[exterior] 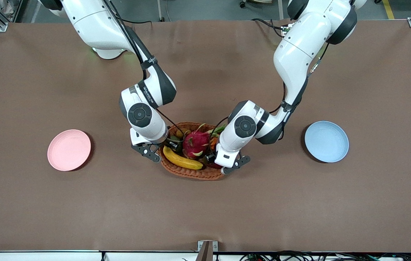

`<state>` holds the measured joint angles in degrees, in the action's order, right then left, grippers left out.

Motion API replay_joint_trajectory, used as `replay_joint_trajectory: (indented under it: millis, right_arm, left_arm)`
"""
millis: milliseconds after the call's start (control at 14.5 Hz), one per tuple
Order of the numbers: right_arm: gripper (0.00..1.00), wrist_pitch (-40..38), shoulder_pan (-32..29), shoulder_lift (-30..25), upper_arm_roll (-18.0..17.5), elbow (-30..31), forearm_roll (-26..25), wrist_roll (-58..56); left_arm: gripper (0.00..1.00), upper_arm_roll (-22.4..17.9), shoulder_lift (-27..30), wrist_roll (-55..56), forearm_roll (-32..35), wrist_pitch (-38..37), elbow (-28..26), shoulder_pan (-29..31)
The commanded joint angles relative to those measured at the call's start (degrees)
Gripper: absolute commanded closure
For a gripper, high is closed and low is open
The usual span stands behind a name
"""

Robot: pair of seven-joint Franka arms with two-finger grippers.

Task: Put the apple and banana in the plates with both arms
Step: 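Close the left gripper on the apple while the right gripper grasps the banana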

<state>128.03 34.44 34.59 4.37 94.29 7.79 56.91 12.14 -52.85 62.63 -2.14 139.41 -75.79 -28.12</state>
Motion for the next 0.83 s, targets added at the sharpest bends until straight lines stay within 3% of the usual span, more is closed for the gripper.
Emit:
replay_joint_trajectory:
  millis: [0,413,688,757]
  right_arm:
    - [0.54,0.2,0.4,-0.8,0.5,0.9,0.7,0.5]
    - [0.57,-0.2,-0.1,-1.0,0.5,0.8,0.7,0.0]
    - [0.96,-0.4,-0.2,-1.3,0.5,0.7,0.7,0.0]
    - [0.98,-0.5,-0.4,-1.4,0.5,0.7,0.7,0.0]
  left_arm:
    - [0.55,-1.2,-0.1,1.2,-0.1,-0.5,1.1,-0.9]
    - [0.57,-1.8,5.0,1.2,-0.1,-4.0,1.1,-0.2]
    - [0.57,-3.2,12.8,-0.1,0.1,-15.0,-0.1,3.3]
    - [0.57,-3.2,15.1,-2.6,0.1,-18.0,-1.4,4.8]
